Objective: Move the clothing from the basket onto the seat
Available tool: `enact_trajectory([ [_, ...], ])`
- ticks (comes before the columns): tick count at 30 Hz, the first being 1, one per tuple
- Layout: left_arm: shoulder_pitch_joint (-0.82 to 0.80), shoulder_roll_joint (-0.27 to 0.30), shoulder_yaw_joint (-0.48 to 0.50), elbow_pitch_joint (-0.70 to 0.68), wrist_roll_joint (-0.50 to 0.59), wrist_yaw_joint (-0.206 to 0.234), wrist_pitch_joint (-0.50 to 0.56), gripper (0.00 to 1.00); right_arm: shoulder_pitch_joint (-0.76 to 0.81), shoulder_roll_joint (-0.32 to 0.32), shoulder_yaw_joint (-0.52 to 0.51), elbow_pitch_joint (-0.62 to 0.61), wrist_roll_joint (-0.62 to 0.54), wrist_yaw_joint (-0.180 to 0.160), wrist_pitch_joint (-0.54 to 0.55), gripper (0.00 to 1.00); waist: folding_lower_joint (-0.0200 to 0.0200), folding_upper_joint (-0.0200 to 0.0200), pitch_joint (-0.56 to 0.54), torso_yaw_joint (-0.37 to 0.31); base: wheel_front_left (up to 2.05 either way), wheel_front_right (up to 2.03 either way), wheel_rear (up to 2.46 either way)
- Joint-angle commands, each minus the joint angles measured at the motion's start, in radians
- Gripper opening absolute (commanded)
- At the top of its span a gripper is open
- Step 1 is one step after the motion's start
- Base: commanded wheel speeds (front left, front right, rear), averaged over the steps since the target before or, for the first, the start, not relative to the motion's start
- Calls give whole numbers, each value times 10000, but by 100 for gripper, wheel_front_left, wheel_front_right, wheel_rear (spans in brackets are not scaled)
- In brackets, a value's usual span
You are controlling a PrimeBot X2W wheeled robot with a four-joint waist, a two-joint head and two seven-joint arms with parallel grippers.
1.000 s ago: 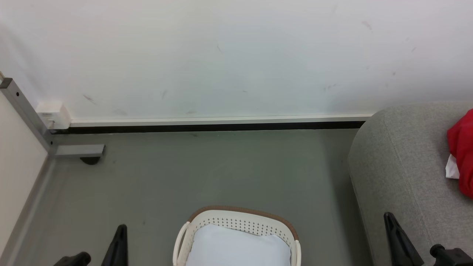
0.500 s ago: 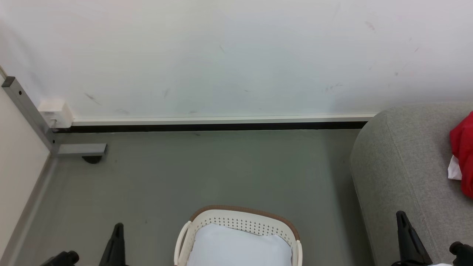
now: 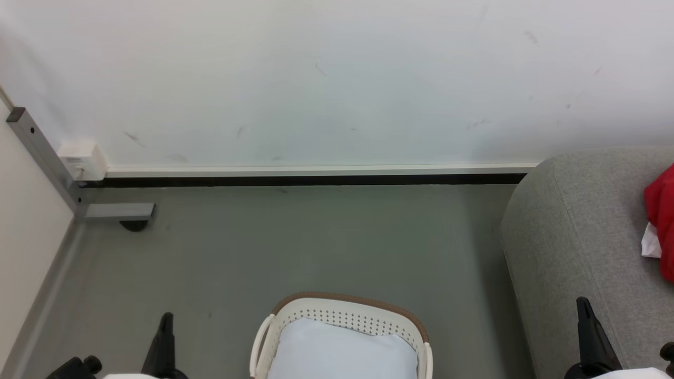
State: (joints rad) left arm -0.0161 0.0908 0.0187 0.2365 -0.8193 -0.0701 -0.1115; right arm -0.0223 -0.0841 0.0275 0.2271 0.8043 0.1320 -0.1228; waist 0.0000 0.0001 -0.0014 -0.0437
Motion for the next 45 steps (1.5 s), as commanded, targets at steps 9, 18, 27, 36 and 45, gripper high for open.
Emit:
enact_trajectory([
  [9,-357,-30,218,-74,-1483,-148,423,0,-396,15,-245,-44,1544,-8,388,0,0,-1,5,53,0,0,0],
  [18,-461,-90,329,-53,-2484,-219,700,0,-490,35,-393,-12,2574,-10,664,0,0,-1,10,96,0,0,0],
  [27,-541,-142,443,-31,-3364,-290,962,0,-539,53,-536,18,3514,-11,922,0,0,-1,14,140,0,0,0],
  [36,-626,-190,549,-12,-4213,-359,1216,0,-630,80,-663,45,4376,-13,1159,0,0,-1,19,183,0,0,0],
  [45,-703,-229,623,5,-4908,-404,1400,0,-673,103,-784,63,5081,-14,1367,0,0,-1,23,222,0,0,0],
])
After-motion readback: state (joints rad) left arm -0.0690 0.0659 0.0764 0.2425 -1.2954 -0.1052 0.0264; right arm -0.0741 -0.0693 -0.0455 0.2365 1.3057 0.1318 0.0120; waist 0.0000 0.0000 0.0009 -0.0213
